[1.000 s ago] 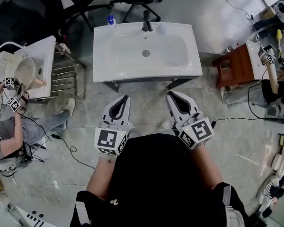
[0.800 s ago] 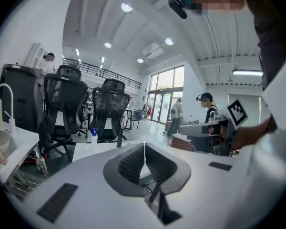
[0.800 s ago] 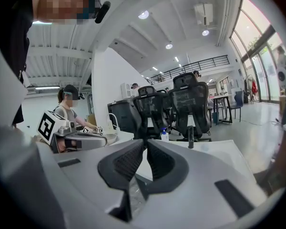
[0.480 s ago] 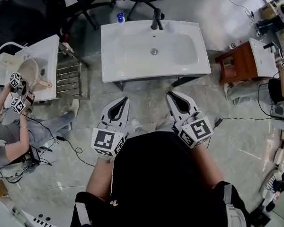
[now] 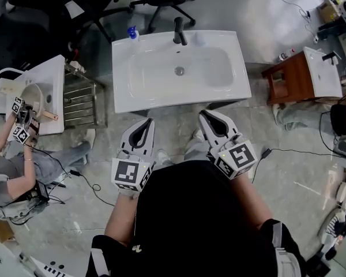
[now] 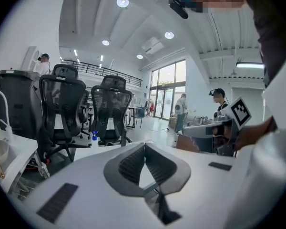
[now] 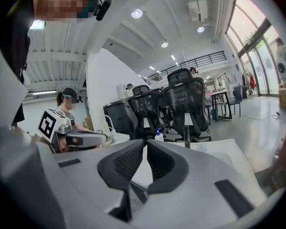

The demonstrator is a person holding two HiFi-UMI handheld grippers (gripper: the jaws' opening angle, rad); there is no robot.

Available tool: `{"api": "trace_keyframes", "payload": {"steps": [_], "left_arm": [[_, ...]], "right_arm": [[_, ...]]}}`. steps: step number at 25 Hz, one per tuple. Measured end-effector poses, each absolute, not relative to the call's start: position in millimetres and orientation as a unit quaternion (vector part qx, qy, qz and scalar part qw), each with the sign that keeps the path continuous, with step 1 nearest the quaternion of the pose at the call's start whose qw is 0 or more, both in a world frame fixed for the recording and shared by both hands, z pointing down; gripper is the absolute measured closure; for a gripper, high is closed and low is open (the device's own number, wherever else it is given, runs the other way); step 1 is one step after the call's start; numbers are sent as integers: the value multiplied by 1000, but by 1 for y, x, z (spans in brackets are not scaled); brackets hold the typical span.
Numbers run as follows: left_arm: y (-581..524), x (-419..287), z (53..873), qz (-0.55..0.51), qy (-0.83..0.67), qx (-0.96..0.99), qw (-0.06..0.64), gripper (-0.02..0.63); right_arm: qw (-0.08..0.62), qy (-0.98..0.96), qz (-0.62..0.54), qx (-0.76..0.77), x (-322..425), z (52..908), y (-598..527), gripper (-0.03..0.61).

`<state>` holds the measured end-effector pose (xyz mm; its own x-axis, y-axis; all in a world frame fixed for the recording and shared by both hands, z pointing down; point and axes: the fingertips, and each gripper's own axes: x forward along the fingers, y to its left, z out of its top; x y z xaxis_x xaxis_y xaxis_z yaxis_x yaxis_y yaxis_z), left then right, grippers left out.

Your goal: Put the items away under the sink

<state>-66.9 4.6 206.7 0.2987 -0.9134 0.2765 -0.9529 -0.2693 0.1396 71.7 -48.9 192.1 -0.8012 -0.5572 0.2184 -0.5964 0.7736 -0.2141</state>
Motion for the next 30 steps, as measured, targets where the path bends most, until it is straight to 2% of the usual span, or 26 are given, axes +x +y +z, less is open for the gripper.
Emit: {"api": "trace_keyframes", "payload": {"steps": [19,30], "left_arm": [[-85,18,205,91,-676,717,141,591],[-105,4,215,98,-695,697,149,591]], "right_arm": [[34,-960,157,229,157,187,-157,535],[35,-956,169,238,169,196,-178,535]]}}
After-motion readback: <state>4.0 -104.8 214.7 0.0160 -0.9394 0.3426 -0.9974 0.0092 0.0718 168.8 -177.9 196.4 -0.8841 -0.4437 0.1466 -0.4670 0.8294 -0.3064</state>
